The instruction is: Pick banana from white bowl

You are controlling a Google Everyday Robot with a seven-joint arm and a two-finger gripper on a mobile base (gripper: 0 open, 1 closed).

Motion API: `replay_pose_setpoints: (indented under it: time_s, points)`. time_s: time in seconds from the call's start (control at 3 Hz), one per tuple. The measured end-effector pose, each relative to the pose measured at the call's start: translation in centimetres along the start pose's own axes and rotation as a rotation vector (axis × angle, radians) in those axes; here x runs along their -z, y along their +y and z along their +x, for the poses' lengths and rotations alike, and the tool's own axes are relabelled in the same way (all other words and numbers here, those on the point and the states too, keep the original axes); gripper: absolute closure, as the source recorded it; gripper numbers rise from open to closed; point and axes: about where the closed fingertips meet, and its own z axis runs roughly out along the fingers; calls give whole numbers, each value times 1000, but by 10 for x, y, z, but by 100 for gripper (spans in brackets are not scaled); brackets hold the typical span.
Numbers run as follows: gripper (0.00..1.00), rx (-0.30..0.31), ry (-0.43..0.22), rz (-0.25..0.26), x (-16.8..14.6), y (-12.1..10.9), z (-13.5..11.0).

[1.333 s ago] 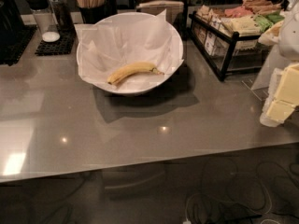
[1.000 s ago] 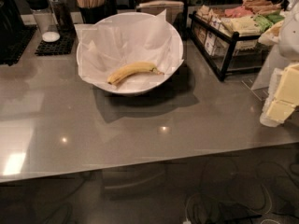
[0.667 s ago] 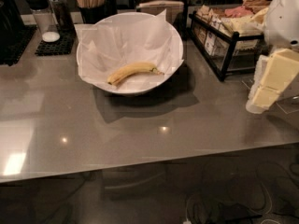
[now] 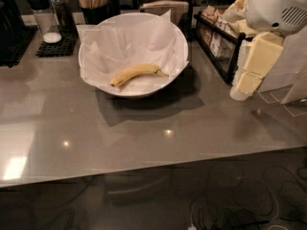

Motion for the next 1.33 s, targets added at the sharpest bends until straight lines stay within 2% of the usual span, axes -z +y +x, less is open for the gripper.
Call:
replay_pose_setpoints:
  time_s: [0.33, 0.67, 1.0, 1.33]
  points:
    - [0, -12, -31, 30, 2, -4, -2]
    - [0, 63, -58, 13, -14, -24, -29]
    - [0, 201, -81, -62, -51, -42, -87]
    - [0, 195, -81, -57, -51, -42, -86]
